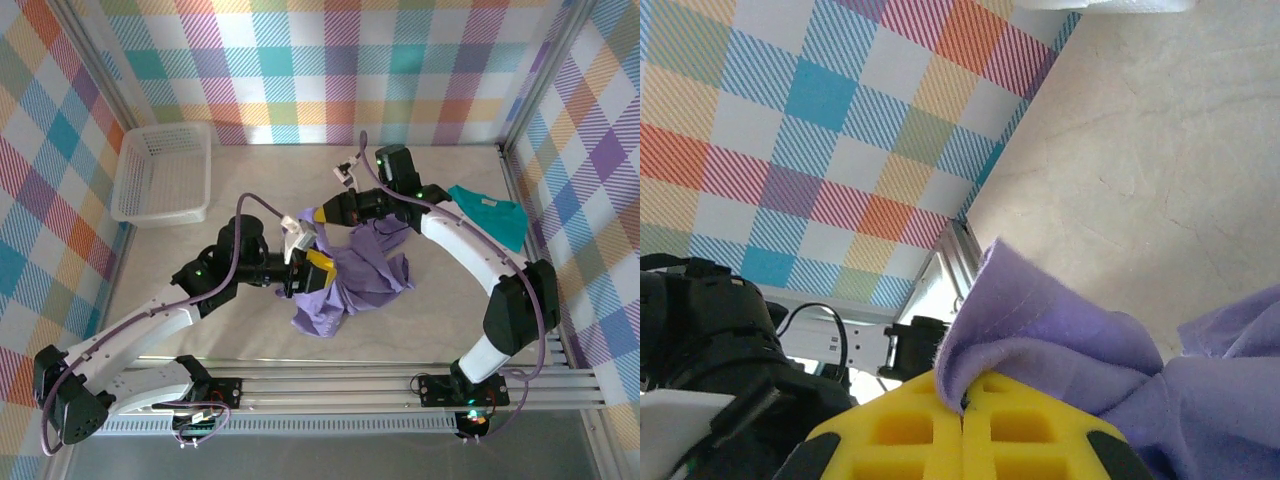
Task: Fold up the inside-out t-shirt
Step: Turn the T-shirt inside out at the center of the table.
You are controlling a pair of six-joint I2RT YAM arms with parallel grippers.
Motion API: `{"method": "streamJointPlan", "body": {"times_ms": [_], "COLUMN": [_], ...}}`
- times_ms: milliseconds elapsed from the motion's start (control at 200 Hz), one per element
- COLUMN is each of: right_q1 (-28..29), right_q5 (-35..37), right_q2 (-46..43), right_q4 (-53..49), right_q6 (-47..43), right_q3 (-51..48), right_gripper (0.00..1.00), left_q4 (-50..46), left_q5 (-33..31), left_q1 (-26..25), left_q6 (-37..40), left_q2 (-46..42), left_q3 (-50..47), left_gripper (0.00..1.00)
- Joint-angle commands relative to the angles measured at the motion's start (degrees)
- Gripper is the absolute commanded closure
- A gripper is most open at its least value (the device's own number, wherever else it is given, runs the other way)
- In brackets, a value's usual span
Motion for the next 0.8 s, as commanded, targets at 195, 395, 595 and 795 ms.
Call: {"method": "streamJointPlan", "body": {"times_ms": [195,395,595,795], "right_q1": [-0.7,-0.7,-0.7,-0.7], "right_q5": [1.4,4.4,4.0,3.7], "right_q2": [-0.6,-2.0,-1.8,-2.4], "right_q4": [-5.5,-6.2,-4.5,-3.8], "right_q6": [-8.5,-9.8,-8.7,-8.3], "right_q3": [1.5,1.0,0.1,-0.7], "right_gripper": [1.00,1.00,1.00,1.00], "left_q4": [-3.2,-11.4,-14.5,-13.5], "left_q5": [-22.9,-44.2,-45.5,-47.6], "left_q1": [-0.3,2.4,2.5,2.5], "left_q6": [-2.3,-10.9,-15.6,-15.3], "left_q2": [-6.2,-8.6,-0.6,8.2], "left_q3": [-1.0,-1.9,1.7,7.2], "left_gripper": [0.56,0.40,0.29,0.28]}}
